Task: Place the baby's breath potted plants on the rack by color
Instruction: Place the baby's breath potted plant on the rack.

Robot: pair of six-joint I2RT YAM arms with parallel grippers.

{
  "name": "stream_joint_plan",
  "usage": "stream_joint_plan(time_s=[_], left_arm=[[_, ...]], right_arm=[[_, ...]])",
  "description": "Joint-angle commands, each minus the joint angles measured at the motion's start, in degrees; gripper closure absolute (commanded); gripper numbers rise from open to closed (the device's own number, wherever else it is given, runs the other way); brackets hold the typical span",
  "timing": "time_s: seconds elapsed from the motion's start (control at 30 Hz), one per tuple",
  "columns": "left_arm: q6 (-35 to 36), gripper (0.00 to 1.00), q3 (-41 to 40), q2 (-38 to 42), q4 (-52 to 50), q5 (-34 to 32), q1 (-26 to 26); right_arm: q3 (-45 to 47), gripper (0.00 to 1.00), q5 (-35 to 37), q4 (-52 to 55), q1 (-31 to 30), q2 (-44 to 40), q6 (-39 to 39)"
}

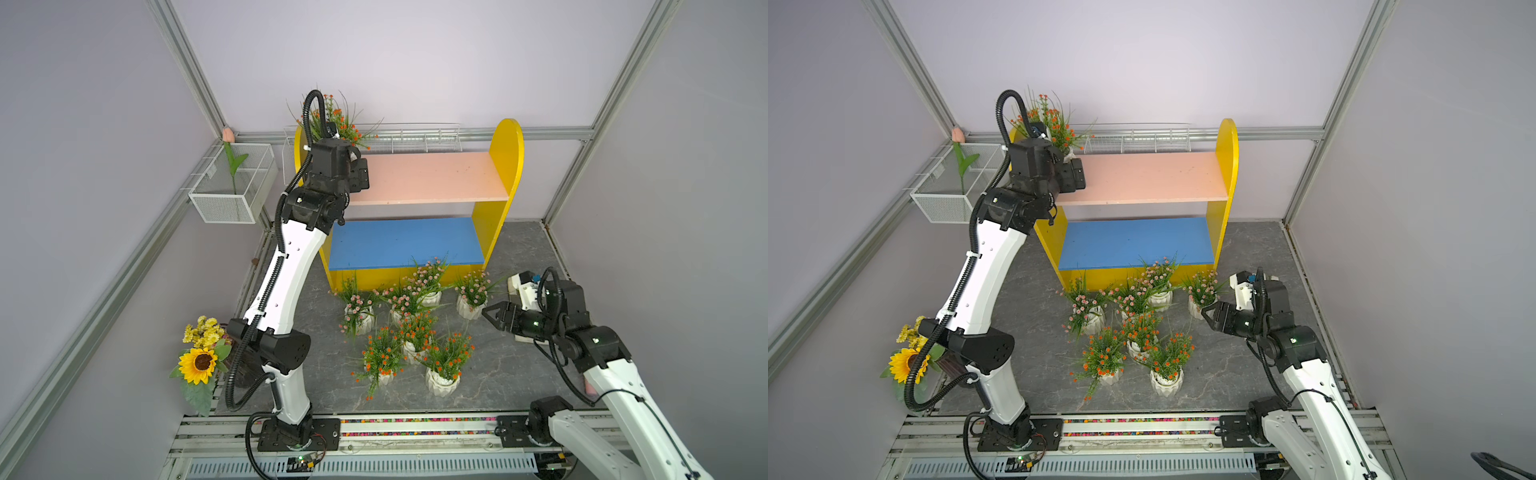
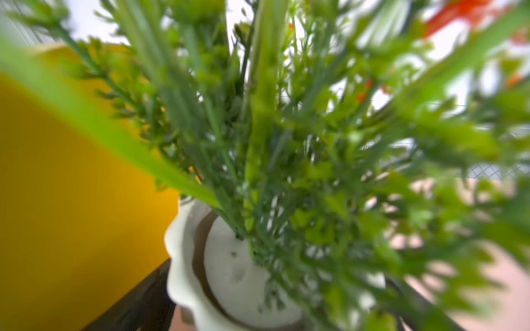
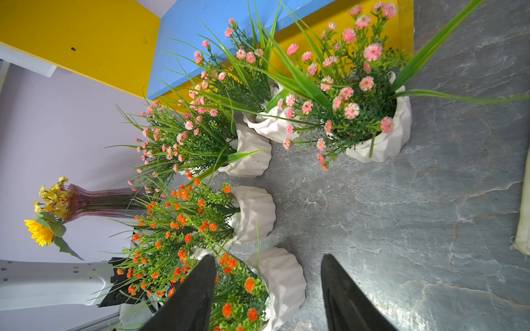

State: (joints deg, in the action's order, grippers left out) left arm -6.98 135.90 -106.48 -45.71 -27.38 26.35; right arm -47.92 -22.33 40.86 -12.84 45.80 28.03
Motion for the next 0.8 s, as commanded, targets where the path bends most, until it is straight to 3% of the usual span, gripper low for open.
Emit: stream_joint_plan(time_s=[0.0,0.2,0.77], left_arm=[[-0.3,0.00,1.7,-0.5,0.7,-1.0,-0.3],[-0.7,0.00,0.6,0.6,0.7,-0.1,-0.3],[-0.5,0.00,-21.7,16.3,9.8,5.0,1.2]], right_arm=[[1.2,0.38,-0.2,-0.6,0.4,-0.5,-0.5],[1.2,0.35,-0.1,-0.9,0.5,-0.5,-0.5],[2.3,0.27,0.5,-3.5,0.7,0.0,-0.4]])
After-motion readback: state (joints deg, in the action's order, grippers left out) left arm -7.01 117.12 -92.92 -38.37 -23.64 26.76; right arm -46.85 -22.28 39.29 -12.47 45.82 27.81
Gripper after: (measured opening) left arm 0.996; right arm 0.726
